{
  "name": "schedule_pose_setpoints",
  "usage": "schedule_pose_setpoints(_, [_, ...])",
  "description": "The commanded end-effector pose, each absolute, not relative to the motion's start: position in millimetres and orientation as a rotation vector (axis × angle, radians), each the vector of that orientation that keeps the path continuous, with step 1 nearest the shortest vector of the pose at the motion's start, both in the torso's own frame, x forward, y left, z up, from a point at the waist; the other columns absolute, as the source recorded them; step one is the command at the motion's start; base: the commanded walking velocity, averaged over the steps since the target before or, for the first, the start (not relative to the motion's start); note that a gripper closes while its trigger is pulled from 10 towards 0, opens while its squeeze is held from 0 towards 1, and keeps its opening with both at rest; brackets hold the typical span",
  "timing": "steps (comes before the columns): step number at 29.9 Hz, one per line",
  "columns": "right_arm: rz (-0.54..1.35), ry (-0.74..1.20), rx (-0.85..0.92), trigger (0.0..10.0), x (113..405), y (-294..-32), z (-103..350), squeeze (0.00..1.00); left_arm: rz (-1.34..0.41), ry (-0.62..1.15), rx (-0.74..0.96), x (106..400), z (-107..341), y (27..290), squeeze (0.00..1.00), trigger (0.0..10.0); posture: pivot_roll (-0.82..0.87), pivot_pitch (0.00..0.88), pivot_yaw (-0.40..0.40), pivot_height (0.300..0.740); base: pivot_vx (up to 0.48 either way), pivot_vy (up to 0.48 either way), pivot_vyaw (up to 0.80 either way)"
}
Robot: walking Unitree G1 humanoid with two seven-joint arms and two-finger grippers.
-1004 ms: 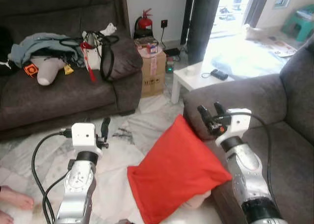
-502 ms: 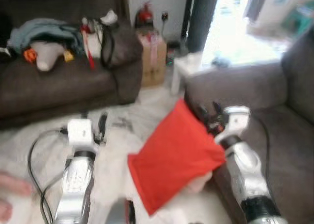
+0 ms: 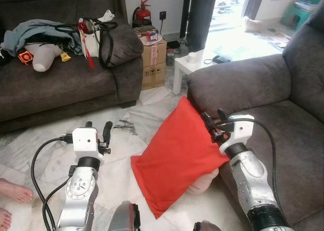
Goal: Move the pillow to the sofa from floor
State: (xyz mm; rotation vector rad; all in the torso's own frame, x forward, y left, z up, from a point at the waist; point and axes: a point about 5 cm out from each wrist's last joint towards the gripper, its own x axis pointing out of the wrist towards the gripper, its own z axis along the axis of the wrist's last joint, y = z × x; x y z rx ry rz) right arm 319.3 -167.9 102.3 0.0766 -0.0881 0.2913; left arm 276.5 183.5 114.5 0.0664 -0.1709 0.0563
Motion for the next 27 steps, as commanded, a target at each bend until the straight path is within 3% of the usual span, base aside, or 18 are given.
schedule_pose_setpoints(1, [0.288,-0.079,0.071,10.0,320.9,-169.0,103.3,0.0,0.053,-0.158,0.067,275.2,112.7,182.9,0.0,10.0,0.01,0.077,-0.006,0.638,0.0,0.0,0.0])
schedule_pose_setpoints(4, [0.295,-0.085,0.071,10.0,320.5,-168.0,103.5,0.0,0.054,-0.156,0.065,275.0,112.6,182.7,0.0,10.0,0.01,0.08,-0.007,0.623,0.0,0.0,0.0])
schedule_pose_setpoints(27, [0.301,-0.066,0.053,10.0,319.1,-166.4,99.6,0.0,0.039,-0.124,-0.023,274.1,107.8,178.7,0.0,10.0,0.01,0.089,-0.011,0.623,0.012,0.0,0.0])
